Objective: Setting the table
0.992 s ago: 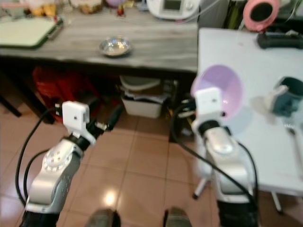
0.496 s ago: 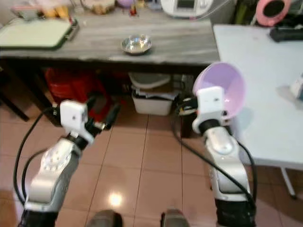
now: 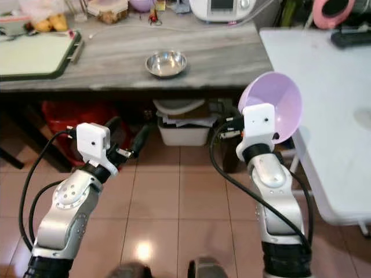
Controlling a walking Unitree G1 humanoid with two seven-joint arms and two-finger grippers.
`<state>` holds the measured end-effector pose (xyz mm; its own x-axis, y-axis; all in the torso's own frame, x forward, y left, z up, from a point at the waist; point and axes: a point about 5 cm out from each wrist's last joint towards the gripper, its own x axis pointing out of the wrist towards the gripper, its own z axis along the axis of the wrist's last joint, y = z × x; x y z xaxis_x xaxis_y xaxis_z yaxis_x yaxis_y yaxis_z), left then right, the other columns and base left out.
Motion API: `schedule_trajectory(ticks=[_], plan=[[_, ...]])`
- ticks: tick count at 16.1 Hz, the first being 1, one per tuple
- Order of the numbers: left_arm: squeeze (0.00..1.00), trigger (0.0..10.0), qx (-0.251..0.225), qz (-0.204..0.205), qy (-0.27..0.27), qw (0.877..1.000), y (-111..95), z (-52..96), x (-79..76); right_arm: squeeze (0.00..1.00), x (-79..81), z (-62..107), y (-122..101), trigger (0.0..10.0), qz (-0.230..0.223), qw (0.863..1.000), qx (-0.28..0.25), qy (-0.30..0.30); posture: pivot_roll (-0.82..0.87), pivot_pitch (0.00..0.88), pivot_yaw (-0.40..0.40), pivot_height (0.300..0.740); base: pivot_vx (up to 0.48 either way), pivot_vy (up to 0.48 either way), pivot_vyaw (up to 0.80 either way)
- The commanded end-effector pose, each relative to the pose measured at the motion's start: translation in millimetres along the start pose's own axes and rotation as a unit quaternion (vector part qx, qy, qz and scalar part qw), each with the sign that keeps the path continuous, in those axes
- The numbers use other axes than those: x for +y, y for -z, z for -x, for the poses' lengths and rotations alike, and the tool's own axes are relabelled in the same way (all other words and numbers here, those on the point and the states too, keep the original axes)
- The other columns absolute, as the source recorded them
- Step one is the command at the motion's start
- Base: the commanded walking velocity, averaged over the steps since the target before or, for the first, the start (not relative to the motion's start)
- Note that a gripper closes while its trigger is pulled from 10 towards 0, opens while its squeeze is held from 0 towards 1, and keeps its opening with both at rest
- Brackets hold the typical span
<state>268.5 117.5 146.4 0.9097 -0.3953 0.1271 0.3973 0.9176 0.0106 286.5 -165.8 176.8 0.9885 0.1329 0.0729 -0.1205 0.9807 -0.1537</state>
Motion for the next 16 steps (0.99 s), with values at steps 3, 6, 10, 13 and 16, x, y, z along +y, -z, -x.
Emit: schedule_trajectory(ticks=[3, 6, 10, 13, 16], plan=[[0.00, 10.0, -0.001, -0.013, -0.007, 1.000, -1, 2.4, 4.4, 0.00, 8.7, -1.8, -10, 10.0, 0.003, 0.999, -0.026, -0.018, -0.05, 0.099, 0.029, 0.740, 0.480, 0.000, 0.00], [0.00, 10.0, -0.001, -0.013, -0.008, 1.000, -1, 2.3, 4.4, 0.00, 12.7, -3.1, -14, 10.0, 0.016, 0.998, -0.041, -0.037, -0.04, 0.097, 0.027, 0.740, 0.480, 0.000, 0.15], [0.00, 10.0, -0.004, -0.014, -0.007, 1.000, -2, 1.9, 4.7, 0.00, 14.9, -4.0, -15, 10.0, 0.018, 0.998, -0.046, -0.037, -0.04, 0.093, 0.028, 0.740, 0.480, 0.000, 0.77], [0.00, 10.0, -0.006, -0.015, -0.005, 1.000, -2, 1.4, 4.7, 0.00, 15.5, -5.4, -14, 10.0, 0.019, 0.998, -0.046, -0.039, -0.04, 0.092, 0.029, 0.740, 0.480, 0.000, 0.24], [0.00, 10.0, -0.007, -0.015, -0.004, 1.000, -2, 1.0, 4.3, 0.00, 19.3, -6.6, -15, 10.0, 0.016, 0.997, -0.049, -0.057, -0.04, 0.090, 0.028, 0.740, 0.477, 0.000, 0.00]])
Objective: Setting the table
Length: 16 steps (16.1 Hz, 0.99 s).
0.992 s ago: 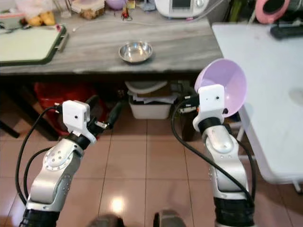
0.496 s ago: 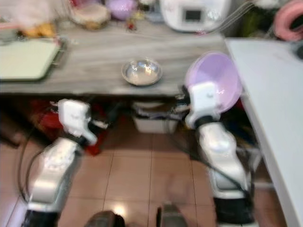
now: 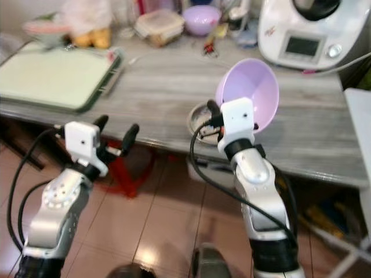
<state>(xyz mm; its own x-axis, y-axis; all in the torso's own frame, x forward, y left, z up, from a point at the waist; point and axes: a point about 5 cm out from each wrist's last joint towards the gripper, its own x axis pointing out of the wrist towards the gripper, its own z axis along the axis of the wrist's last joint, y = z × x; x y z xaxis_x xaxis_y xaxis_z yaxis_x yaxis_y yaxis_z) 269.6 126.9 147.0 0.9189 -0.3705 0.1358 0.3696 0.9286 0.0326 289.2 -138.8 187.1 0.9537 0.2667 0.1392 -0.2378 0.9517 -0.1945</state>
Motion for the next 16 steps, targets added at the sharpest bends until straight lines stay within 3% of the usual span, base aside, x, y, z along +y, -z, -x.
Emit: schedule_trajectory(ticks=[1, 4, 7, 10, 16], plan=[[0.00, 10.0, -0.003, -0.001, 0.010, 1.000, -1, -1.5, -5.0, 0.00, -4.4, 0.7, -1, 10.0, 0.004, 1.000, -0.005, 0.001, -0.04, 0.091, 0.028, 0.740, 0.472, 0.000, 0.00], [0.00, 10.0, -0.002, 0.005, 0.006, 1.000, -1, -1.6, -4.4, 0.00, -2.3, -0.6, -1, 10.0, 0.003, 1.000, -0.009, -0.010, -0.04, 0.091, 0.028, 0.740, 0.461, 0.000, 0.00], [0.00, 10.0, -0.006, 0.007, -0.016, 1.000, -3, -0.2, 1.9, 0.00, 4.6, -5.5, -4, 10.0, 0.006, 0.998, -0.016, -0.058, -0.04, 0.104, 0.031, 0.740, 0.000, 0.000, 0.00], [0.00, 10.0, -0.006, 0.004, -0.022, 1.000, -3, 3.5, 4.7, 0.00, 26.9, -10.6, 3, 10.0, -0.010, 0.987, 0.009, -0.157, -0.03, 0.107, 0.028, 0.740, 0.000, 0.000, 0.00], [0.00, 10.0, -0.002, 0.006, -0.025, 1.000, -2, 7.3, 3.9, 0.00, 40.8, -3.8, 21, 10.0, 0.028, 0.974, 0.071, -0.214, -0.03, 0.115, 0.023, 0.740, 0.000, 0.000, 0.00]])
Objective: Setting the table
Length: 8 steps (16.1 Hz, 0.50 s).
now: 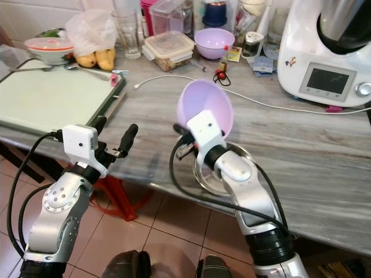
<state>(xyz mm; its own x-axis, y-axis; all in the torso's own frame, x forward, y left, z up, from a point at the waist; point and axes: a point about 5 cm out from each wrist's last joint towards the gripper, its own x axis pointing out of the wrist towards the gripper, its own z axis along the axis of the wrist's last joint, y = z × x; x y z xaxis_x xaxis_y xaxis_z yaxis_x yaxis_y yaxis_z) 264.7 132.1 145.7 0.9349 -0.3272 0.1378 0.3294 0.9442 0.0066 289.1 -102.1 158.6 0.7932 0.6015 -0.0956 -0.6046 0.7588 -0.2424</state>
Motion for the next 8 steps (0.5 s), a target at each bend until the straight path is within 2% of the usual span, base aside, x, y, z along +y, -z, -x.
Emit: schedule_trajectory(ticks=[1, 8], plan=[[0.00, 10.0, -0.001, -0.003, 0.000, 1.000, -2.2, 0.3, 0.1, 0.00, 2.6, 2.3, 0.8, 10.0, 0.012, 1.000, 0.006, -0.015, -0.03, 0.115, 0.024, 0.740, 0.000, 0.000, 0.00], [0.00, 10.0, 0.004, -0.001, 0.001, 1.000, -0.3, 0.8, -1.6, 0.00, 7.0, 1.1, 6.3, 10.0, 0.092, 0.994, 0.018, -0.064, -0.03, 0.122, 0.025, 0.740, 0.000, 0.000, 0.00]])
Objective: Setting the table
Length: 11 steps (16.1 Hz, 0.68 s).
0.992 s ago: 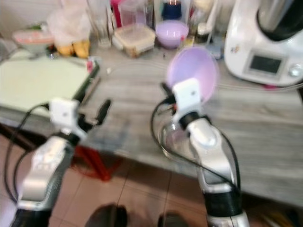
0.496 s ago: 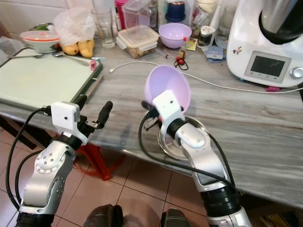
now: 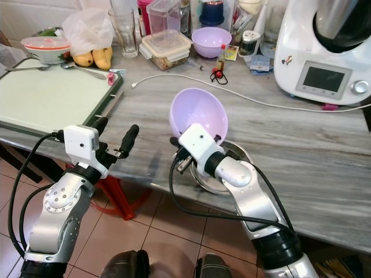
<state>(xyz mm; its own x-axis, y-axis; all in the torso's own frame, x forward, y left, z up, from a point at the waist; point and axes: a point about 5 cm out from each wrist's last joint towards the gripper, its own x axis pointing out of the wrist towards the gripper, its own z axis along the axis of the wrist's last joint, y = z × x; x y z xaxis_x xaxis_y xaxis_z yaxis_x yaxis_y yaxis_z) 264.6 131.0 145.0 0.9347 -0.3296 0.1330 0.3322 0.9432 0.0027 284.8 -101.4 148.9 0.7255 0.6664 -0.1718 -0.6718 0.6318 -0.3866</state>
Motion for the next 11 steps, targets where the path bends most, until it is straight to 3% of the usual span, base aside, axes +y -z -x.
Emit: schedule_trajectory(ticks=[1, 6, 7, 8, 11], plan=[[0.00, 10.0, 0.002, -0.002, 0.000, 1.000, -1, 1.1, -1.1, 0.00, -0.3, -4.4, -2, 10.0, 0.016, 1.000, -0.006, -0.012, -0.03, 0.124, 0.026, 0.740, 0.000, 0.000, 0.00], [0.00, 10.0, 0.004, -0.002, 0.002, 1.000, -1, 1.3, -1.5, 0.00, -1.2, -21.3, 0, 10.0, 0.044, 0.998, 0.001, -0.035, -0.01, 0.132, 0.025, 0.740, 0.000, 0.000, 0.00], [0.00, 10.0, 0.005, -0.002, 0.001, 1.000, -1, 2.0, -0.8, 0.38, -0.3, -22.8, 1, 10.0, 0.047, 0.998, 0.004, -0.042, -0.01, 0.135, 0.024, 0.740, 0.000, 0.000, 0.00], [0.00, 10.0, 0.006, -0.002, 0.000, 1.000, -1, 2.4, -0.6, 0.96, 0.4, -22.8, 1, 10.0, 0.048, 0.998, 0.006, -0.046, -0.01, 0.137, 0.024, 0.740, 0.000, 0.000, 0.00], [0.00, 10.0, 0.008, 0.001, 0.003, 1.000, -1, 3.1, -2.3, 1.00, 2.9, -17.2, 4, 10.0, 0.063, 0.996, 0.022, -0.065, -0.01, 0.137, 0.025, 0.740, 0.000, 0.000, 0.00]])
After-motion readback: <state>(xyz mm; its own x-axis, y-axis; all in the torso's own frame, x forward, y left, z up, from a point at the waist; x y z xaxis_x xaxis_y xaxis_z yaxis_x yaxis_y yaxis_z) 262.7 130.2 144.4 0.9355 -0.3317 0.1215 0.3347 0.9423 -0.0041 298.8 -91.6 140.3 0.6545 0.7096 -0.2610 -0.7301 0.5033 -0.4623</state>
